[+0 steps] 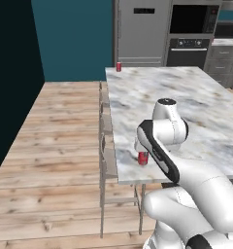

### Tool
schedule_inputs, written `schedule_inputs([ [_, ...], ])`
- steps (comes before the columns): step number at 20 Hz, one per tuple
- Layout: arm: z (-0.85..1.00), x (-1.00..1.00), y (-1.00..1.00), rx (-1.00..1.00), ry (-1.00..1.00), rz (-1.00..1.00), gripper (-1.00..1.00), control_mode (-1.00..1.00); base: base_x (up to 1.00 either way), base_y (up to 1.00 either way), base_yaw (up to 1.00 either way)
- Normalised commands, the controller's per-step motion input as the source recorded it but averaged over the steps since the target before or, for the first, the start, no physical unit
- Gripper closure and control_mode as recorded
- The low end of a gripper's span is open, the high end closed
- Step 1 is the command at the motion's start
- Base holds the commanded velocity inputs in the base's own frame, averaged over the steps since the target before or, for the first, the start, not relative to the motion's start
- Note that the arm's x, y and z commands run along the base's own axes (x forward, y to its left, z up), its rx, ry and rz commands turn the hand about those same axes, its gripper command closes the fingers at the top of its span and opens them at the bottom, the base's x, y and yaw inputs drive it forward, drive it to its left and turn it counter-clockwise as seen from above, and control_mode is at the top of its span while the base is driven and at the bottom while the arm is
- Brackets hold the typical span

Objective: Four empty soda cans are scattered around the kitchen. Gather all the cans and cluster them next to the stove for recycling.

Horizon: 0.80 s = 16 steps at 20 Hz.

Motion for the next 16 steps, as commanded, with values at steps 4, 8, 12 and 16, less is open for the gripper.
schedule_inputs([
  [4,-0.17,0.21,0.0,0.0,0.01,0.05,-1.0,-1.0,0.0,0.0,0.0],
  [8,-0.15,0.21,0.0,0.0,0.02,0.04,-1.0,-1.0,0.0,0.0,0.0],
  [12,-0.14,0.18,0.0,0.0,0.01,0.03,-1.0,-1.0,0.0,0.0,0.0],
  [16,-0.14,0.17,0.0,0.0,0.02,0.03,-1.0,-1.0,0.0,0.0,0.0],
])
